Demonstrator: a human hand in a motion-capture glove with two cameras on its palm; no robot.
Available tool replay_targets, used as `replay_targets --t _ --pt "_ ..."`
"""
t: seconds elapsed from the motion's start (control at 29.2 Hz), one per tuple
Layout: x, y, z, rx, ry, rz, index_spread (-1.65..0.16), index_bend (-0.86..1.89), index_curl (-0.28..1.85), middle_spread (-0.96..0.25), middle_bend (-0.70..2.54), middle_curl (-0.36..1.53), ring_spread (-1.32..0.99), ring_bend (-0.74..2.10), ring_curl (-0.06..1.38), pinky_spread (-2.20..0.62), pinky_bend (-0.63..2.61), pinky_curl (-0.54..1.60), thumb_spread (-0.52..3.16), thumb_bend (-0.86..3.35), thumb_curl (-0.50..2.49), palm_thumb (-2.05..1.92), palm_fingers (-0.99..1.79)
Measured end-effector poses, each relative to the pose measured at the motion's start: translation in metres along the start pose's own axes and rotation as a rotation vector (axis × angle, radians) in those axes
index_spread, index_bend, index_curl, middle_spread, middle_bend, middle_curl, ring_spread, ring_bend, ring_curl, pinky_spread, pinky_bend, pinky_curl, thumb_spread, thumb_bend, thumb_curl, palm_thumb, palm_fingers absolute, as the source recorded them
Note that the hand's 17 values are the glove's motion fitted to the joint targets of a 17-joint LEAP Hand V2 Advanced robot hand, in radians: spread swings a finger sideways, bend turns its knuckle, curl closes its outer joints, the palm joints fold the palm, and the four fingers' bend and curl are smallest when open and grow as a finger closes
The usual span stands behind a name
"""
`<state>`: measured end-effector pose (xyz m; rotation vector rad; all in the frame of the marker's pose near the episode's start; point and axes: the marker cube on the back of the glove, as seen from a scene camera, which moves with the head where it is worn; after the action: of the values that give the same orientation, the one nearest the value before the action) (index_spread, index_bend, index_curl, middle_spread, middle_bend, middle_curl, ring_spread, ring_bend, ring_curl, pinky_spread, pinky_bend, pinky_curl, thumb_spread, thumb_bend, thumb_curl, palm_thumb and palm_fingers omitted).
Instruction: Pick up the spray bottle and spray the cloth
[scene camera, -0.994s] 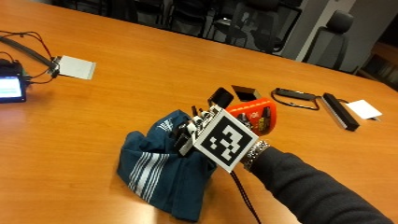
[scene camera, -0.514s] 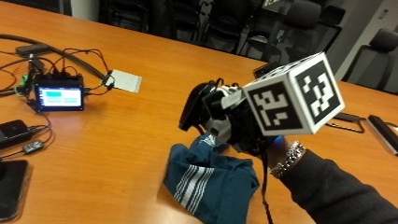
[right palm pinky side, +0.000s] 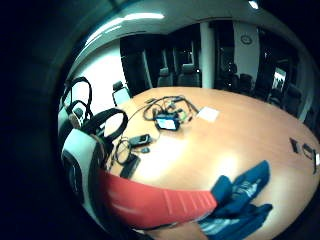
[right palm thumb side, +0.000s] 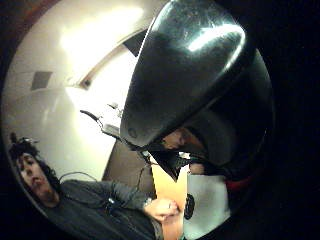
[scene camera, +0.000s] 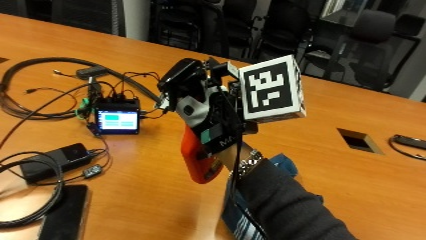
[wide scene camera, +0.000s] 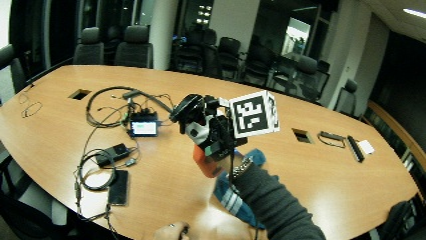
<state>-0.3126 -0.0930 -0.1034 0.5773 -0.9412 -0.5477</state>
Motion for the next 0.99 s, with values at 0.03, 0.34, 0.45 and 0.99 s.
replay_targets --t 0.03,0.34,0.45,0.99 --pt "0.005 -0.001 0.004 0.013 -0.020 0.023 -0.30 0.19 0.60 -0.21 0.61 0.55 -0.22 0.75 0.49 -0.31 0.64 0.46 0.55 -0.03 0.76 0.86 1.37" --pt "0.070 -0.009 0.022 0.127 -0.146 0.254 -0.29 0.17 0.59 -0.20 0.60 0.55 -0.20 0.76 0.49 -0.29 0.63 0.46 0.63 -0.03 0.74 0.86 1.32" --pt "0.100 -0.008 0.028 0.181 -0.177 0.335 -0.28 0.17 0.58 -0.19 0.60 0.55 -0.19 0.76 0.49 -0.29 0.62 0.45 0.67 -0.03 0.74 0.86 1.32" --pt "0.106 -0.002 0.016 0.309 -0.165 0.329 -0.28 0.16 0.56 -0.19 0.60 0.55 -0.19 0.75 0.49 -0.28 0.62 0.45 0.80 -0.03 0.69 0.85 1.33"
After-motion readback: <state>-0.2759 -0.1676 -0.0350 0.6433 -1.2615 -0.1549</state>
